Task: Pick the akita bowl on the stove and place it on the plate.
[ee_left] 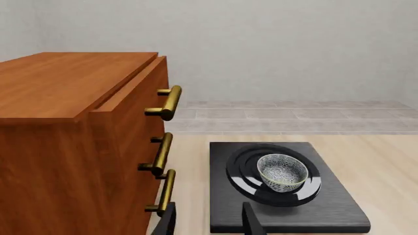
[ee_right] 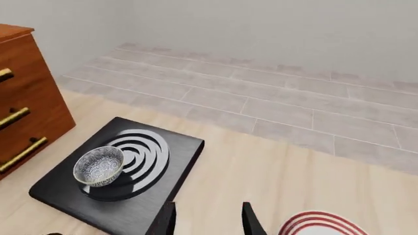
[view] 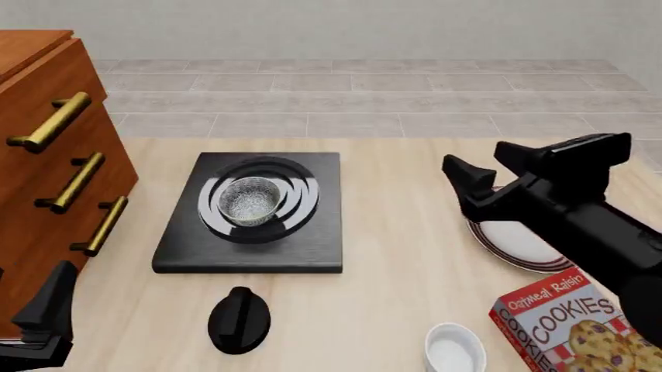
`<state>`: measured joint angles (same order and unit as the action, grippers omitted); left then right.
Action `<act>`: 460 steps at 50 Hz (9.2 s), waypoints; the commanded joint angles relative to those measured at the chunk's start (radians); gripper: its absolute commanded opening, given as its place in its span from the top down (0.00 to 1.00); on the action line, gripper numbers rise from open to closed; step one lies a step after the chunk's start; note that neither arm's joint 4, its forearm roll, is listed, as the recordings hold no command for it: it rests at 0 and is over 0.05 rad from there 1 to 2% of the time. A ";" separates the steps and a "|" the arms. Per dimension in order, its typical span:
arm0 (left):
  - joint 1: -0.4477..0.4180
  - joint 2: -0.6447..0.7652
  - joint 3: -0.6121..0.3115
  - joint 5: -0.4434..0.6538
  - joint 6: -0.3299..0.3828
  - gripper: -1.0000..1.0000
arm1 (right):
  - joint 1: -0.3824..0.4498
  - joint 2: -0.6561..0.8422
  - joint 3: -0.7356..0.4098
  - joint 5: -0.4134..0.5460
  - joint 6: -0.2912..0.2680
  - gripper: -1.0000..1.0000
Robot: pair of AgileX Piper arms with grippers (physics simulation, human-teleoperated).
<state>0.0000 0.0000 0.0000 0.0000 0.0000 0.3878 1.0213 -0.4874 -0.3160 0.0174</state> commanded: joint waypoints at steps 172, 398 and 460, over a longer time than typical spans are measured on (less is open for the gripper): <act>0.000 0.000 0.000 0.000 0.000 0.00 | 0.325 1.160 -1.053 0.404 0.079 0.00; 0.000 0.000 0.000 0.000 0.000 0.00 | -0.566 0.711 -0.124 -0.144 -0.112 1.00; 0.000 0.000 0.000 0.000 0.000 0.00 | -0.543 0.516 -0.055 -0.122 -0.150 0.00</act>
<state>0.0000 0.0000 0.0000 0.0000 0.0000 -0.1652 1.6160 -0.5738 -0.4452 -0.1281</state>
